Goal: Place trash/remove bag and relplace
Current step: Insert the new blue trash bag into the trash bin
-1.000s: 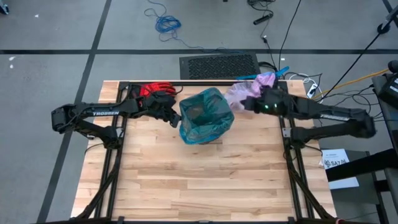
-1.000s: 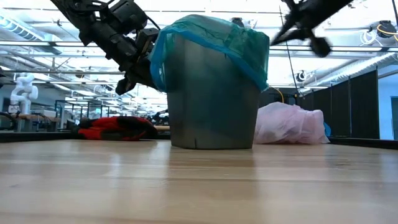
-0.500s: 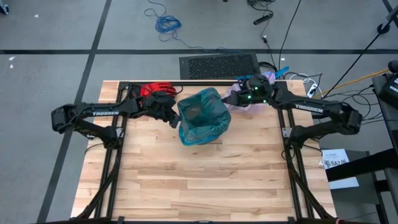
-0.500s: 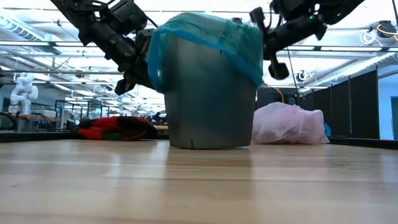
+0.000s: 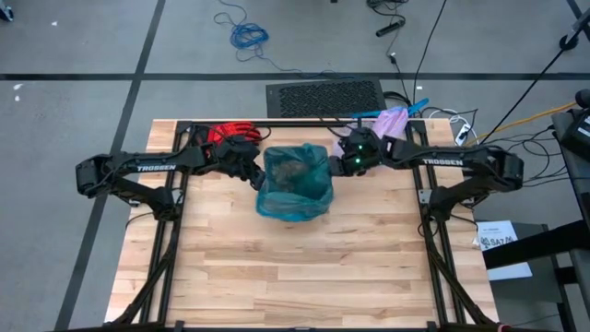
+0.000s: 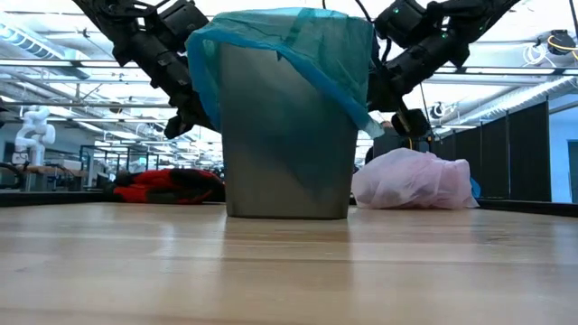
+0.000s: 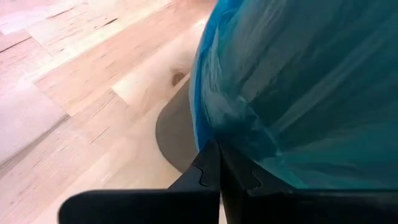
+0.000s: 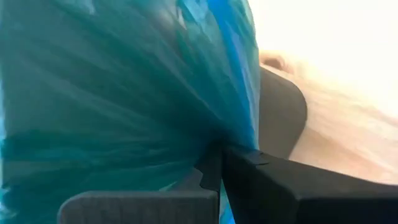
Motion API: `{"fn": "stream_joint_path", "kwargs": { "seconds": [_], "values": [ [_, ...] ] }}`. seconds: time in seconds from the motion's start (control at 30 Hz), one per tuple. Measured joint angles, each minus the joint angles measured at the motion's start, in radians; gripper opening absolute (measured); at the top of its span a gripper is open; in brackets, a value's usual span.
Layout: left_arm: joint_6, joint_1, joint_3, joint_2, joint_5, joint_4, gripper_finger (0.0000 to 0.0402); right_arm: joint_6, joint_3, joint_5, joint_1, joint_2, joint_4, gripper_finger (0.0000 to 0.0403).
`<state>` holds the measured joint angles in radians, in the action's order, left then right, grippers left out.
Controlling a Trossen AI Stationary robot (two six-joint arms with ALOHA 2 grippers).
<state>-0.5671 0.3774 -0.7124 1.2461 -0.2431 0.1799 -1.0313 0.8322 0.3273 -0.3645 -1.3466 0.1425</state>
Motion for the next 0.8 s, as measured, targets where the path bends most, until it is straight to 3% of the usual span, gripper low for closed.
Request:
{"fn": "stream_joint_path", "kwargs": {
  "seconds": [0.27,0.53,0.8],
  "values": [
    [0.005,0.0,0.0,-0.02,0.018,-0.017,0.0,0.003,0.001,-0.118,0.035,0.076,0.067,0.0],
    [0.005,0.0,-0.001,-0.157,0.038,0.039,0.0,0.032,0.003,-0.24,0.033,0.218,0.145,0.0],
    [-0.055,-0.039,-0.002,-0.322,-0.01,0.159,0.0,0.047,0.003,-0.255,0.033,0.242,0.192,0.0]
  ]
}}
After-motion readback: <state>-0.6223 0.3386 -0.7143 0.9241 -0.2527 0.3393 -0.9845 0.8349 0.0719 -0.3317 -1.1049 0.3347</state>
